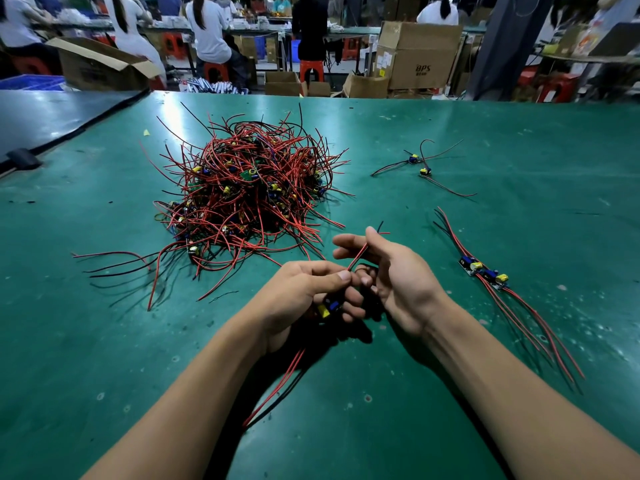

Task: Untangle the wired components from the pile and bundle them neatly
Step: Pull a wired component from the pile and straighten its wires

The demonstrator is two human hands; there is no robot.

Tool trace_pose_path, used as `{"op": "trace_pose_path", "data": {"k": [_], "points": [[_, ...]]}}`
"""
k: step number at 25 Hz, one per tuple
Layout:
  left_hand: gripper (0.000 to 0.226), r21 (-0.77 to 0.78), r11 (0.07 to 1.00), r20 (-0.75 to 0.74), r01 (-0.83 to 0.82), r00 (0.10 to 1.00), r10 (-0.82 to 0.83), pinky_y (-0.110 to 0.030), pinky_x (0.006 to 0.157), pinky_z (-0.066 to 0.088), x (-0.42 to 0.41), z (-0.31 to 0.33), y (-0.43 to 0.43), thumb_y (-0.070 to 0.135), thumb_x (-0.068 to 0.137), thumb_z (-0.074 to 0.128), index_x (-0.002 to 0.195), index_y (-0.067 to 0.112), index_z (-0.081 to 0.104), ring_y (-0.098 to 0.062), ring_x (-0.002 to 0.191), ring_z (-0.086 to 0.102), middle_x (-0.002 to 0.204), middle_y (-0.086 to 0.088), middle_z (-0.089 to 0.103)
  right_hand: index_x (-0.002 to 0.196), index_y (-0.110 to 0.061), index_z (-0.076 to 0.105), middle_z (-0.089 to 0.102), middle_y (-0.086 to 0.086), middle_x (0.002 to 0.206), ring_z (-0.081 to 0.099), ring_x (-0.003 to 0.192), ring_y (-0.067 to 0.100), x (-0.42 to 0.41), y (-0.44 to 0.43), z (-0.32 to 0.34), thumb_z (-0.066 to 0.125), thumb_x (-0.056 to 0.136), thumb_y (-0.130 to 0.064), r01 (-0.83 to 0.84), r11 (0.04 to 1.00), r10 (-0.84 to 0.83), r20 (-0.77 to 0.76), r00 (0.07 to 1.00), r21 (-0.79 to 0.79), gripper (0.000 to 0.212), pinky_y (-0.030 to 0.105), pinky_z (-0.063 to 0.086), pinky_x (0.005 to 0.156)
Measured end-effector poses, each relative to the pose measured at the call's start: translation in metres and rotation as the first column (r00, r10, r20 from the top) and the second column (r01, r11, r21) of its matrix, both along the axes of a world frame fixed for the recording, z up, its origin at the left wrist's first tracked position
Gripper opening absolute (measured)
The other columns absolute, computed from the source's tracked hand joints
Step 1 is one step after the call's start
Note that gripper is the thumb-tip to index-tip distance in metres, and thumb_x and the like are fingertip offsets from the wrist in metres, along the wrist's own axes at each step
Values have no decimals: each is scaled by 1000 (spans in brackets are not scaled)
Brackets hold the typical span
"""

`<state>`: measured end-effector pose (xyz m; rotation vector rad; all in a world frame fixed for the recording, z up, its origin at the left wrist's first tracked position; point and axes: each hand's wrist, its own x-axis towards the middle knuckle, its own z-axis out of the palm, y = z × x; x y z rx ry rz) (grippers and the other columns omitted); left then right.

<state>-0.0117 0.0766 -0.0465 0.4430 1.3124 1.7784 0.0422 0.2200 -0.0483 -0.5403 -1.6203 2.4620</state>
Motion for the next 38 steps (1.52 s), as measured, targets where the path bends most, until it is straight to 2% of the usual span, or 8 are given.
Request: {"op": "trace_pose_path", "data": {"k": [4, 10, 15, 21, 29, 33, 35, 38], "points": [[21, -19, 999, -50, -39, 998, 38, -30, 56, 56, 4, 1, 3, 6, 94, 57, 81, 2, 73, -27, 58, 65, 72, -21, 67, 105, -15, 74, 63, -13, 61, 39, 48, 12, 4, 0, 1, 43, 103, -44, -44, 992, 42, 19, 999, 119, 42, 28, 30, 53], [15, 34, 978, -144, -207, 967, 210, -30, 50, 55, 9, -4, 7, 6, 95, 56, 91, -5, 65, -24, 53, 65, 67, -18, 67, 107, -7, 74, 50, 4, 57, 42, 46, 13, 8, -8, -1, 54, 101, -36, -117, 988, 121, -35, 992, 103, 35, 21, 39, 44], [13, -27, 979, -254, -201, 949, 187, -27, 50, 55, 9, -5, 7, 2, 94, 55, 85, -5, 61, -20, 51, 66, 63, -12, 68, 100, 2, 72, 51, 5, 53, 45, 42, 12, 8, -6, -5, 69, 92, -30, -109, 987, 115, -51, 992, 117, 33, 21, 41, 42], [16, -24, 984, -248, -178, 954, 167, -24, 47, 52, 8, -4, 6, 2, 95, 54, 82, -2, 61, -20, 50, 65, 61, -11, 67, 91, -6, 75, 51, 6, 49, 44, 38, 14, 3, -8, -11, 62, 98, -33, -40, 988, 55, -94, 994, 150, 31, 23, 40, 42], [16, -23, 990, -194, -140, 972, 133, -24, 48, 52, 5, -1, 6, 5, 94, 56, 80, 0, 61, -21, 50, 65, 62, -12, 65, 95, -11, 76, 52, -22, 43, 49, 39, -6, 0, 0, -7, 55, 101, -36, 196, 861, -150, -135, 979, 470, 34, 4, 31, 40], [16, -8, 993, -183, -122, 976, 118, -25, 50, 54, 4, -2, 6, 5, 95, 55, 81, 0, 62, -21, 50, 64, 62, -12, 65, 90, -15, 77, 48, -14, 44, 33, 36, 4, -3, -4, -6, 50, 101, -47, 206, 913, -184, -95, 978, 352, 43, 16, 27, 37], [23, 16, 996, -160, -91, 983, 93, -25, 51, 54, 4, -1, 5, 6, 94, 55, 75, 4, 68, -21, 50, 64, 63, -13, 65, 81, -17, 75, 45, -5, 45, 32, 42, 15, -3, -5, -2, 46, 99, -55, 135, 983, -137, 2, 991, 123, 51, 21, 29, 48], [28, 42, 998, -140, -55, 988, 60, -26, 53, 55, 5, -2, 4, 7, 94, 55, 72, 8, 73, -22, 50, 63, 64, -14, 64, 80, -13, 67, 53, -4, 49, 34, 45, 17, -2, -1, 3, 40, 100, -55, 34, 983, -25, 52, 998, -178, 54, 27, 30, 54]]}}
